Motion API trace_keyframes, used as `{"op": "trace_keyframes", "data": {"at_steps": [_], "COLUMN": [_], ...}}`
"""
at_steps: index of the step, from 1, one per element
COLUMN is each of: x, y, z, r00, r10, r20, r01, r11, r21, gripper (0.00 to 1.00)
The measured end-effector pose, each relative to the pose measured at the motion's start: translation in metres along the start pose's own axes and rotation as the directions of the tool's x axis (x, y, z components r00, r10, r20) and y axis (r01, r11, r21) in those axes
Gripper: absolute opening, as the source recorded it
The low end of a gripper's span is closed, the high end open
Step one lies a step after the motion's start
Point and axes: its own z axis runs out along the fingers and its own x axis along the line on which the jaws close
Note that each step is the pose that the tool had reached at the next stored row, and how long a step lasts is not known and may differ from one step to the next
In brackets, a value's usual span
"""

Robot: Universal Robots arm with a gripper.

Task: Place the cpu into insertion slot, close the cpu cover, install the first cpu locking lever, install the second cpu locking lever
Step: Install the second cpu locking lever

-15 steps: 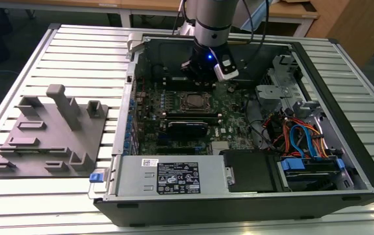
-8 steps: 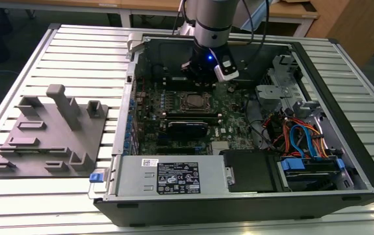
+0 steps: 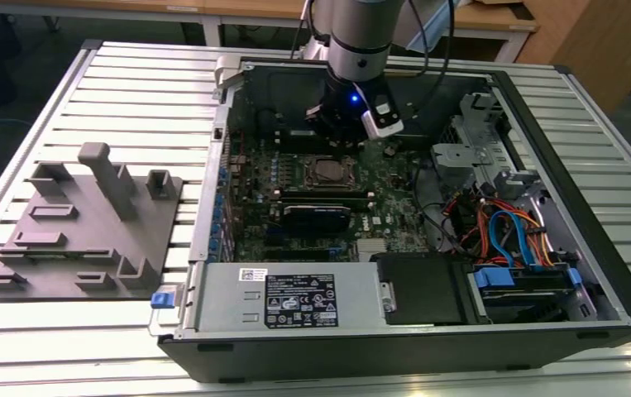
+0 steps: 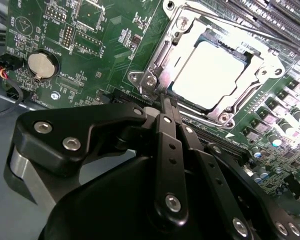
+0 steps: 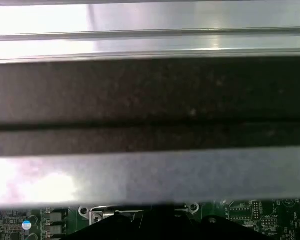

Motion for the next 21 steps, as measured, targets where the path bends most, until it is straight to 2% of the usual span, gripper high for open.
{"op": "trace_keyframes", "data": {"at_steps": [5, 8, 15, 21], "x": [-0.0001, -0.0002, -0.0002, -0.0003], "y": [0.0009, 0.0013, 0.0011, -0.0028], "z": [-0.0112, -0.0157, -0.0156, -0.0140], "r00": [1.0000, 1.0000, 1.0000, 1.0000], "r10": [0.000, 0.000, 0.000, 0.000], "r20": [0.0000, 0.0001, 0.0001, 0.0001], "r01": [0.000, 0.000, 0.000, 0.000], "r11": [1.0000, 1.0000, 1.0000, 1.0000], "r21": [-0.0001, -0.0002, -0.0002, -0.0002], "gripper": [0.10, 0.10, 0.10, 0.10]}}
